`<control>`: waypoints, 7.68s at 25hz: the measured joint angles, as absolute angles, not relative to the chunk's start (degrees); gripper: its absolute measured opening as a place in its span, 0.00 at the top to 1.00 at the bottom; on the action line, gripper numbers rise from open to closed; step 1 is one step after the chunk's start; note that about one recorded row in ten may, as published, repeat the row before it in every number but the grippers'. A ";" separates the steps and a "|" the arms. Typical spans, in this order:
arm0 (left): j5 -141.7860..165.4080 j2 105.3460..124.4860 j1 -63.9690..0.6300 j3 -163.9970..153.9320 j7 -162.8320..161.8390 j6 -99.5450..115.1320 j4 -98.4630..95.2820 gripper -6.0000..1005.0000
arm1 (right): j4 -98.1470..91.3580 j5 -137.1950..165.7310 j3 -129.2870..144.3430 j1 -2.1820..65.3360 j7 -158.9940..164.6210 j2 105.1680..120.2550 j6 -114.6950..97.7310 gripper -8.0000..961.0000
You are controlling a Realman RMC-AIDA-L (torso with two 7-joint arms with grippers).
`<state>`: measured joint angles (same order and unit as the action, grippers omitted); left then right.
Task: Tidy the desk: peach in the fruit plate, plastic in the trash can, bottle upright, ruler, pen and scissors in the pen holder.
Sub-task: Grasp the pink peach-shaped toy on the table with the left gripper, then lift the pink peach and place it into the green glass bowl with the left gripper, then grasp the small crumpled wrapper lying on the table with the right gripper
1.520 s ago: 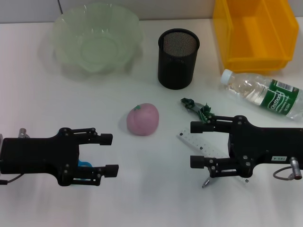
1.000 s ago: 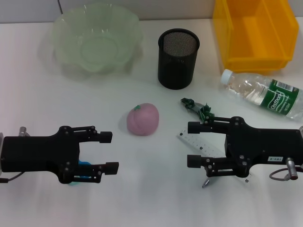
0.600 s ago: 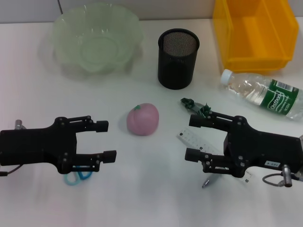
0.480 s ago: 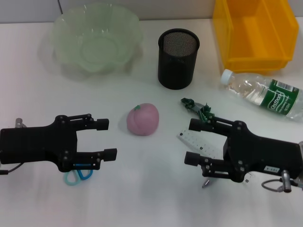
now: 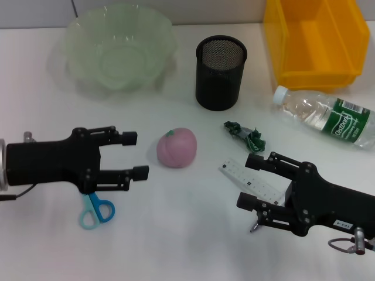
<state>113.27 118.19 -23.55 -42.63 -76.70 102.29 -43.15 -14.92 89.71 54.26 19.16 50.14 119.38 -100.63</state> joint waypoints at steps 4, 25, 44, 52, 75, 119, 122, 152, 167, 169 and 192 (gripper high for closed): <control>113.28 118.49 -25.61 -42.76 -80.26 97.93 -43.13 0.21 | -14.83 89.68 54.23 18.90 50.13 119.34 -100.51 0.20; 112.32 119.17 -34.02 -56.78 -80.32 77.24 -33.17 0.21 | -12.88 89.64 53.70 18.13 50.09 119.46 -100.37 0.20; 109.74 119.18 -34.40 -58.96 -80.21 71.22 -29.87 0.21 | -12.27 89.08 53.52 18.90 50.46 119.53 -99.83 0.21; 106.70 119.18 -33.91 -59.48 -76.18 70.41 -28.85 0.28 | -11.84 89.03 53.52 18.82 50.37 119.53 -99.73 0.21; 103.69 118.90 -33.60 -62.82 -75.79 69.48 -28.24 0.93 | -11.86 89.03 53.52 18.54 50.23 119.44 -99.66 0.21; 75.41 119.00 -36.28 -55.81 -63.63 46.61 -26.12 0.87 | -10.37 88.15 52.98 20.43 50.09 119.62 -98.88 0.21; 75.35 119.00 -36.16 -55.82 -63.63 46.86 -26.10 0.80 | -10.37 88.15 52.99 20.56 50.09 119.62 -98.72 0.21; 97.32 114.38 -22.36 -56.05 -75.68 104.86 -36.02 0.51 | -11.98 85.97 49.30 20.24 54.53 119.13 -96.00 0.21; 98.49 115.58 -23.18 -56.46 -72.05 102.25 -36.38 0.22 | -22.99 86.74 48.52 20.01 71.59 119.09 -88.57 0.21; 99.38 115.60 -23.55 -56.34 -72.01 101.97 -36.38 0.20 | -27.41 88.96 48.43 20.11 77.69 119.02 -86.63 0.21; 101.34 116.20 -24.54 -56.45 -72.06 99.63 -36.30 0.20 | -59.36 142.26 54.73 39.70 131.02 119.06 -85.70 0.21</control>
<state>101.34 116.20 -24.54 -56.45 -72.06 99.63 -36.30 -59.35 142.26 54.73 39.70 131.02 119.06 -85.70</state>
